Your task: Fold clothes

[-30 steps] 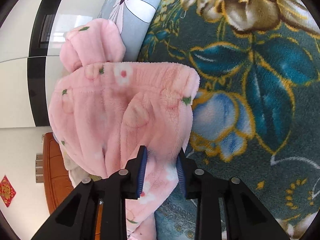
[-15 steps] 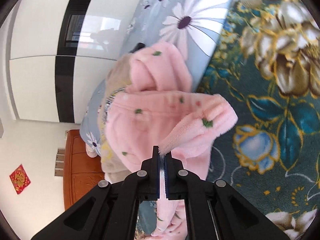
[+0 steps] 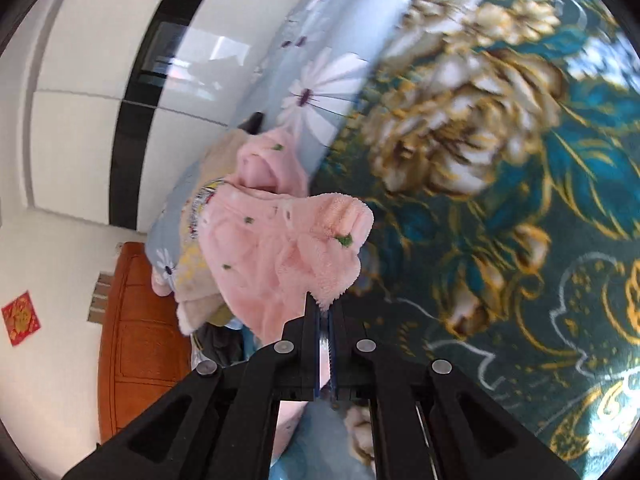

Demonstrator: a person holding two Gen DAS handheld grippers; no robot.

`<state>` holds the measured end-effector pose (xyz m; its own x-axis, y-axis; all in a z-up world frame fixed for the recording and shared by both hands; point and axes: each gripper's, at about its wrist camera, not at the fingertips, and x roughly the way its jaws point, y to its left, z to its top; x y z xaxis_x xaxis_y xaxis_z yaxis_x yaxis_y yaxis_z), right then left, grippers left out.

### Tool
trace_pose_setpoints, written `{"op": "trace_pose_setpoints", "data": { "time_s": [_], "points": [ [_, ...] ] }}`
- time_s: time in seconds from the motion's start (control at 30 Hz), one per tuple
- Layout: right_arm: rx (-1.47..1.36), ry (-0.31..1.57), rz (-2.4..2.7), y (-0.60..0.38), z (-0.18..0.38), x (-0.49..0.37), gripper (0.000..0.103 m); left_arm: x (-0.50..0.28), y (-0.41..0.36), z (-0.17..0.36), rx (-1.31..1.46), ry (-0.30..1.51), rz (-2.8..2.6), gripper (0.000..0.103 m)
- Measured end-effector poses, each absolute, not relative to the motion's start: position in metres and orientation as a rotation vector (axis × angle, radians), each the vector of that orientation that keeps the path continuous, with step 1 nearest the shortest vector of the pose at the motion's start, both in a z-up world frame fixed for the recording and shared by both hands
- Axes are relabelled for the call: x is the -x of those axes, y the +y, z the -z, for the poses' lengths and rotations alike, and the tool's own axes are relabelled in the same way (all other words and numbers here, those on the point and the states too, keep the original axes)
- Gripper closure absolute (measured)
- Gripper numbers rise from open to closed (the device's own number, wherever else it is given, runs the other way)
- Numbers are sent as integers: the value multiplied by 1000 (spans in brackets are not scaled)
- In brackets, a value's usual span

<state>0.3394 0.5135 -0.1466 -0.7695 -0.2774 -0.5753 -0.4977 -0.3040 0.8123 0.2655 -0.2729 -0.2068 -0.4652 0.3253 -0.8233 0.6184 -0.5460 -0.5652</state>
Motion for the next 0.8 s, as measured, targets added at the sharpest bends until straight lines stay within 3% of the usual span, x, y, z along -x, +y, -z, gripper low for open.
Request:
{"op": "trace_pose_setpoints", "data": {
  "time_s": [0.17, 0.4, 0.53, 0.8],
  "points": [
    [1001, 1830, -2047, 513, 184, -375, 100, -287, -283, 199, -1401, 1519, 2103, 85],
    [1034, 1722, -2157, 515, 168, -373, 100, -304, -283, 175, -1380, 1535, 2124, 66],
    [1084, 1702, -2160, 507, 178, -372, 100, -270, -252, 165, -1509, 1521, 2195, 56],
    [1074, 1807, -2127, 499, 186, -382, 100, -187, -191, 169, -1746, 1358, 2174, 47]
  ]
}}
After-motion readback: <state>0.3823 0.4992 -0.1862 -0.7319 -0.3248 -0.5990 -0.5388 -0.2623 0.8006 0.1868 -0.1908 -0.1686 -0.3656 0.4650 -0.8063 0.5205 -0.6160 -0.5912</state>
